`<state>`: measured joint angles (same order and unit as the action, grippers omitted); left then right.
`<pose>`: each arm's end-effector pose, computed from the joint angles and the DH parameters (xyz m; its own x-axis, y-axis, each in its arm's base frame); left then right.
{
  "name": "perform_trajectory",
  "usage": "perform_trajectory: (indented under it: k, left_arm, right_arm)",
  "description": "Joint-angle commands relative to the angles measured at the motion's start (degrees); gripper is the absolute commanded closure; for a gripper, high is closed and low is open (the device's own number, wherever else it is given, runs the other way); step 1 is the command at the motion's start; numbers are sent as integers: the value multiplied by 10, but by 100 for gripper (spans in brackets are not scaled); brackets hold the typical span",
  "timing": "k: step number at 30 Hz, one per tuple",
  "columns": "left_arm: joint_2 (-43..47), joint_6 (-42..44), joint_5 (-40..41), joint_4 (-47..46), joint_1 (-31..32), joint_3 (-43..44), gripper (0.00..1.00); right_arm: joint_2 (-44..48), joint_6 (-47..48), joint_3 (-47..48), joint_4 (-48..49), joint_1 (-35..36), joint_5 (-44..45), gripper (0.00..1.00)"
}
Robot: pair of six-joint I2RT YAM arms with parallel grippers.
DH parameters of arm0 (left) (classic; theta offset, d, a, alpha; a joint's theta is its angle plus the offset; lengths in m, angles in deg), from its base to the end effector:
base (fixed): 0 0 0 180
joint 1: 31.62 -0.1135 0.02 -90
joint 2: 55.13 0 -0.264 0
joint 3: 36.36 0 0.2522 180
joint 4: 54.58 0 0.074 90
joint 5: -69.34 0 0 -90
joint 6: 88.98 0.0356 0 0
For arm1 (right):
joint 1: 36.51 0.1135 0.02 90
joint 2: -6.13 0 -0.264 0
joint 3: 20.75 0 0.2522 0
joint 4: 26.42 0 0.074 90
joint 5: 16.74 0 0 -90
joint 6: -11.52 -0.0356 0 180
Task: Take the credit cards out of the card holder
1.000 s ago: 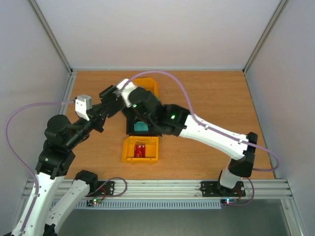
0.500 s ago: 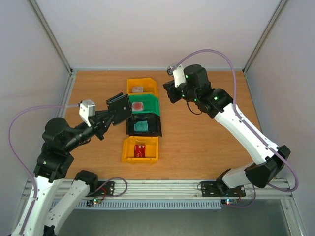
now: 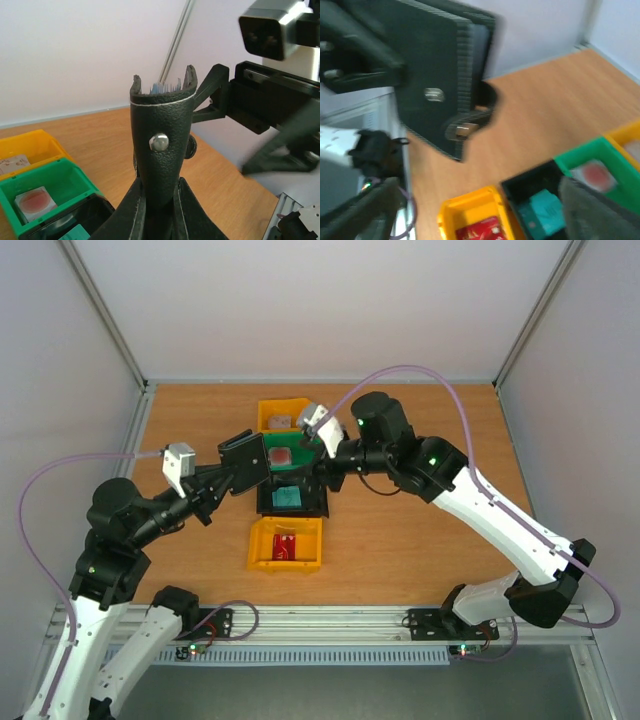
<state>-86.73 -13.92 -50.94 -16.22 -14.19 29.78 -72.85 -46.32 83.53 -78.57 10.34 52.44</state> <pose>0.0971 -0.0493 0.3878 -0.2519 -0.1543 -0.9554 0.6973 0.6556 -0.2897 0.1913 0.2226 0.4320 0.2169 -0.4961 -0.8407 -0.9253 0.1699 -0.3390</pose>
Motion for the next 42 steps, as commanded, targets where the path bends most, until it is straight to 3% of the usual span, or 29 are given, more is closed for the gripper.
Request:
perform_trajectory:
  k: [1, 6, 11, 21, 33, 42]
  left_arm:
    - [-2, -5, -34, -64, -1, -2, 100]
    - [-3, -16, -78, -89, -1, -7, 100]
    - [0, -39, -173, -150, 0, -14, 100]
    - [-7, -68, -329, -269, 0, -20, 100]
    - [-13, -44, -387, -277, -1, -18, 100]
    - [-25, -42, -334, -274, -1, -17, 100]
  right_arm:
    - [1, -1, 11, 37, 27, -123, 2]
    - [-17, -25, 6, 80, 29, -140, 1]
    - [-14, -10, 2, 83, 18, -138, 3]
    - [36, 24, -25, 50, -19, -250, 13]
    - [42, 91, 11, -37, -19, -297, 16]
    - [37, 66, 9, -6, 6, -264, 17]
